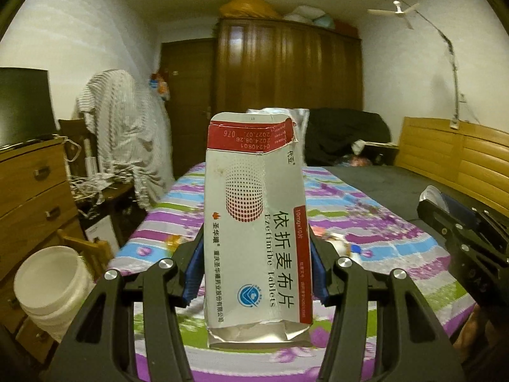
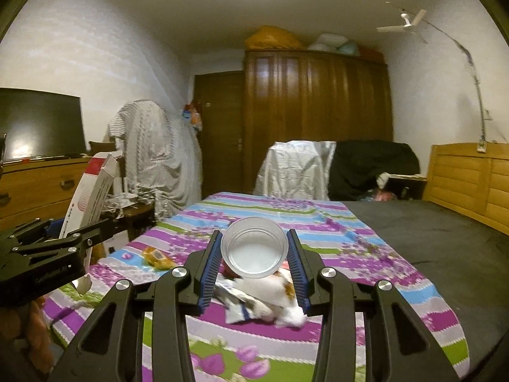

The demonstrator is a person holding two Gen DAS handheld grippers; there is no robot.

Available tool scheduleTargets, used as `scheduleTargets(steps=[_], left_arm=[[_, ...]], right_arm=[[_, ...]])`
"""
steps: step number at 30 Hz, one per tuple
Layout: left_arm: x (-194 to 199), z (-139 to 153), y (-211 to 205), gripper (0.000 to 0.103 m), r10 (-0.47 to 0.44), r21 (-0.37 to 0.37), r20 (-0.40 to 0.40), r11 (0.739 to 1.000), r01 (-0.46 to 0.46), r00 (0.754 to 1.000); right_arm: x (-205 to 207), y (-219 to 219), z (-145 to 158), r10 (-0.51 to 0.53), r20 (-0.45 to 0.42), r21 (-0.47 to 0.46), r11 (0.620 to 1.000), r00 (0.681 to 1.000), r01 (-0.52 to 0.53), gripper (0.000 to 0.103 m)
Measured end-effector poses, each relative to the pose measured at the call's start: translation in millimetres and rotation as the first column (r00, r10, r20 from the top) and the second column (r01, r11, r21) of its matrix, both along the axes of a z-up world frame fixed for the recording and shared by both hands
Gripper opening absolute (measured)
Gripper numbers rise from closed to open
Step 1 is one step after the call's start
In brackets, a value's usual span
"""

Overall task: Collect trash
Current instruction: 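Carry the medicine box and clear lid with both tools toward the white bucket, then open both tools over the white bucket to drop the box and lid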

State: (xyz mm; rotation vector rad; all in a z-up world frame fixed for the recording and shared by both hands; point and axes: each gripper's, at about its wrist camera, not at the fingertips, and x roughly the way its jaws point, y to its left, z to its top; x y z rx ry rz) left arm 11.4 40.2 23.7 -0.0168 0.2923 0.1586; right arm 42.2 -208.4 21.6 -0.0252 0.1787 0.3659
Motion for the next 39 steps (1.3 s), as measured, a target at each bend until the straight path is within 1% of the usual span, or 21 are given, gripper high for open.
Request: scheduleTargets(steps=[3,7,12,15,20,21,27,31,37,39], left_arm=[[-5,6,24,0.052,0.062,-0.001,0.003,0.998,-0.062,0.998],[-13,11,58,0.052,0.138,-0.006,0.002,0.99,-0.138,0.99],[-25,13,112,0.052,0.245,-0.018,-0.011,0.969,-0.245,0.969],[-32,17,138,0.052,0.297,-0.024,-0.017,0.954,-0.297,0.955],[-45,18,195,0.052,0.395,-0.029,-0.043,0.917,-0.397,0.918],[-48,18,210,0.052,0.417,-0.037,-0.053,0.907,-0.419,0.907],[-64,16,268,0.052,0.496,-0.066,-0.092,0.862,-0.503,0.863],[-73,16,305,0.052,0.544,-0.069,-0.119,0.83,-0.554,0.83],[-83,9,340,0.052,0.589,-0.072,-0.157,0.794,-0.604,0.793],[-84,5,349,0.052,0.596,-0.076,-0.173,0.786,-0.614,0.784]], right_arm=[[8,22,7,0.046,0.003,-0.002,0.999,0.999,-0.046,0.042],[21,65,17,0.122,-0.004,-0.004,0.992,0.992,-0.122,0.042],[33,129,30,0.217,-0.015,-0.018,0.976,0.976,-0.217,0.042],[41,172,39,0.278,-0.029,-0.023,0.96,0.96,-0.279,0.042],[50,261,50,0.392,-0.059,-0.042,0.918,0.918,-0.395,0.042],[53,271,51,0.405,-0.063,-0.043,0.912,0.912,-0.408,0.042],[58,380,59,0.519,-0.12,-0.067,0.846,0.846,-0.529,0.042],[60,442,62,0.566,-0.146,-0.088,0.81,0.811,-0.58,0.042],[68,539,56,0.619,-0.213,-0.103,0.755,0.756,-0.647,0.042],[70,567,51,0.635,-0.236,-0.109,0.735,0.735,-0.67,0.042]])
